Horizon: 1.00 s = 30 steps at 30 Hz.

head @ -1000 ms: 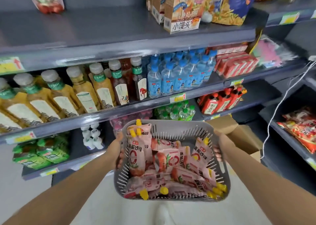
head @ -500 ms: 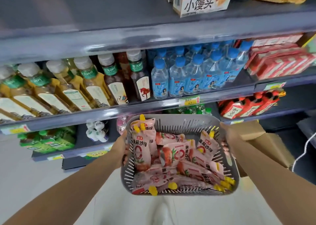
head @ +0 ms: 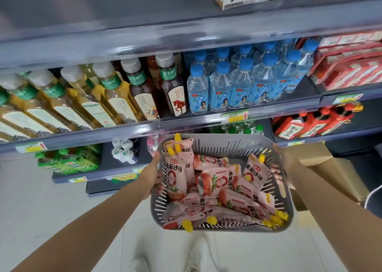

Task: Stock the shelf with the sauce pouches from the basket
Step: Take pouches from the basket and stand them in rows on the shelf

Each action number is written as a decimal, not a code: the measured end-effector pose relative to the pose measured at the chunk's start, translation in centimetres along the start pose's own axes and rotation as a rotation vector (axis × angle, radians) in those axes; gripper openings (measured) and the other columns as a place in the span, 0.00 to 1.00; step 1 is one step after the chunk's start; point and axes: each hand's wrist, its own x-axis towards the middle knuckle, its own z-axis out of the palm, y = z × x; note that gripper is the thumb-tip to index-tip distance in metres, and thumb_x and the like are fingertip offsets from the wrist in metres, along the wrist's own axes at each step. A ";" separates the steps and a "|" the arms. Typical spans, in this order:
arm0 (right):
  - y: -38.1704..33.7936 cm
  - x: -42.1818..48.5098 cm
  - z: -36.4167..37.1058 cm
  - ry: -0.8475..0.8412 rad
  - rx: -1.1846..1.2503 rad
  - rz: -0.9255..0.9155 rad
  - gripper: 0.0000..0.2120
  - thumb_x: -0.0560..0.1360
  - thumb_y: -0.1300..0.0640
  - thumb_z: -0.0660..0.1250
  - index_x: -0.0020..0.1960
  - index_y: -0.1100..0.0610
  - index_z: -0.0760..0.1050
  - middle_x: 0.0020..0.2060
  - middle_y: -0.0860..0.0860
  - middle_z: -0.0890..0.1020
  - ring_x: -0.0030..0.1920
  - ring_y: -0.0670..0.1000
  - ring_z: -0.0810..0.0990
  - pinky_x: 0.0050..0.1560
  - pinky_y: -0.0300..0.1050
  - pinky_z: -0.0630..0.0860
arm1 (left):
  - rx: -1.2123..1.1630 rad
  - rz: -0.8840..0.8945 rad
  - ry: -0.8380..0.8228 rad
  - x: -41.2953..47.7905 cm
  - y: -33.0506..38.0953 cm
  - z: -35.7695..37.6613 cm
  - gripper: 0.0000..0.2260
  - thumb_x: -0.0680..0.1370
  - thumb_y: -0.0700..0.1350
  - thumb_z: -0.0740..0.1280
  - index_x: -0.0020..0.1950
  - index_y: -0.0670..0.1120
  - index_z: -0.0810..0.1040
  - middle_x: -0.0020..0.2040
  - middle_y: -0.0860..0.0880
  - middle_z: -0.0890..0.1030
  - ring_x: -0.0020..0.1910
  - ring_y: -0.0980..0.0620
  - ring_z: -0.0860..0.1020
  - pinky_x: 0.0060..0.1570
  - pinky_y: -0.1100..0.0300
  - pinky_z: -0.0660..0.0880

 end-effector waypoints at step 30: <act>0.4 -2.3 22.7 -0.138 -0.872 -0.692 0.07 0.77 0.56 0.65 0.52 0.54 0.80 0.50 0.55 0.81 0.46 0.50 0.75 0.47 0.41 0.72 | 0.161 0.244 0.074 -0.1 -0.9 -9.3 0.23 0.75 0.64 0.61 0.55 0.46 0.77 0.48 0.47 0.81 0.42 0.46 0.78 0.53 0.48 0.77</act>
